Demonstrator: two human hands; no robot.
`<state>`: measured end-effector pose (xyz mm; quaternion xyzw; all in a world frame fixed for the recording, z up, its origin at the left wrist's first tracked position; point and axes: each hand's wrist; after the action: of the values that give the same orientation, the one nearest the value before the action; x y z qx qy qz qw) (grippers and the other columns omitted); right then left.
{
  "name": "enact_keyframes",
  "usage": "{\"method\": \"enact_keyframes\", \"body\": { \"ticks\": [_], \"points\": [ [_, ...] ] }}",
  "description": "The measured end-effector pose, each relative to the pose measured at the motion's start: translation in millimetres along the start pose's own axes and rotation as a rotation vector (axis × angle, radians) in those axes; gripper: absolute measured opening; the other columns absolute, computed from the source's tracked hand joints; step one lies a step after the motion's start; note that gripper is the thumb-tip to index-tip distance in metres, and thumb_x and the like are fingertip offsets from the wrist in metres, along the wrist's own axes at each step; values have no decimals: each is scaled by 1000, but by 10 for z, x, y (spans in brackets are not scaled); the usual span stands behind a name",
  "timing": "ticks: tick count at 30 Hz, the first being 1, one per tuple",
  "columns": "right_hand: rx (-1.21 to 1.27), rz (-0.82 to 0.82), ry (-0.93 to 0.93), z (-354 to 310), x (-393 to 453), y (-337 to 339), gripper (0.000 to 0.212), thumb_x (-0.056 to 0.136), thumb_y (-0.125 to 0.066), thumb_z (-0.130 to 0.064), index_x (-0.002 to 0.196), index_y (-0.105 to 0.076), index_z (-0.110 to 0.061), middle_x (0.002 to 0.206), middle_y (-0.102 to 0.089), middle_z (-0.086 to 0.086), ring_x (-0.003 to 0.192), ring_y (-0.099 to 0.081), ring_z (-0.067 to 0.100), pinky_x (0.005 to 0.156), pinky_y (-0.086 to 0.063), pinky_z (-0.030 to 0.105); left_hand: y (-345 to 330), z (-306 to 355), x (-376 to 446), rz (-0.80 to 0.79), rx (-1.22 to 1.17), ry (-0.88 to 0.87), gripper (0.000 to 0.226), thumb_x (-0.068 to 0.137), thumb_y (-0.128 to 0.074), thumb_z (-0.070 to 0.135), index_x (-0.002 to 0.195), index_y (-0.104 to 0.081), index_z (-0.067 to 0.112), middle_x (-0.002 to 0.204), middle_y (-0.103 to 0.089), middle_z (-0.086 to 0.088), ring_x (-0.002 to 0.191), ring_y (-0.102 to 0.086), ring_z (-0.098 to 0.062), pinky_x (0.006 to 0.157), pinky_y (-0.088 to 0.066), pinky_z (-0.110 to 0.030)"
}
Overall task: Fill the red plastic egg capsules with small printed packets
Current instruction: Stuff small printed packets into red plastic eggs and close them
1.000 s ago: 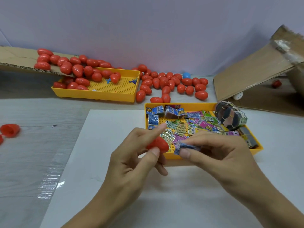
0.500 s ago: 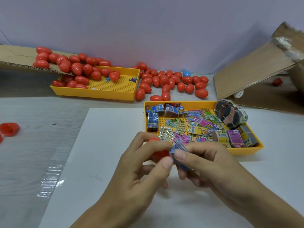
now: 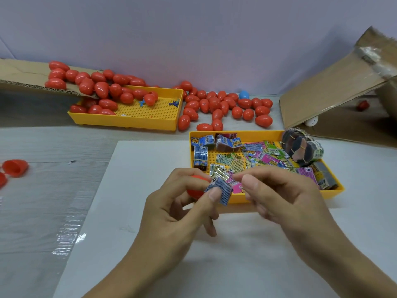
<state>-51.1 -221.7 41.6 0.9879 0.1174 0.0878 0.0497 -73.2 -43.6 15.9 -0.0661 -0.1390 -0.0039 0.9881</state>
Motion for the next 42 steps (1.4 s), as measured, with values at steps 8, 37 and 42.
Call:
{"method": "enact_keyframes", "body": {
  "ticks": [8, 37, 42],
  "points": [
    [-247, -79, 263, 48, -70, -38, 36, 72, -81, -39, 105, -70, -30, 102, -67, -5, 91, -64, 22, 60, -50, 28, 0, 2, -19, -1, 5, 2, 13, 79, -71, 28, 78, -73, 15, 98, -59, -8, 51, -61, -26, 46, -51, -29],
    [-264, -45, 304, -6, -100, 1, 62, 78, -74, -34, 136, -51, -40, 127, -59, -7, 99, -64, 20, 70, -51, 25, 36, 108, -39, -231, 536, -191, 13, 89, -59, 22, 77, -62, 16, 105, -51, 2, 71, -55, -16, 54, -45, -23],
    [-370, -35, 299, -27, -50, 51, 24, 81, -74, -20, 103, -74, -28, 90, -71, -9, 83, -65, 12, 66, -48, 21, 74, 145, -31, -239, 546, -168, 20, 84, -54, 27, 75, -58, 9, 101, -52, 3, 69, -50, -16, 54, -39, -21]
  ]
}}
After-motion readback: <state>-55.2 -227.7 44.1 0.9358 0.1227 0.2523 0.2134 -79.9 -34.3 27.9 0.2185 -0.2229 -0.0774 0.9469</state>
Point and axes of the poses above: each hand's wrist, its own x-axis towards the middle knuckle, its own y-axis out of the back of the hand, z = x × y
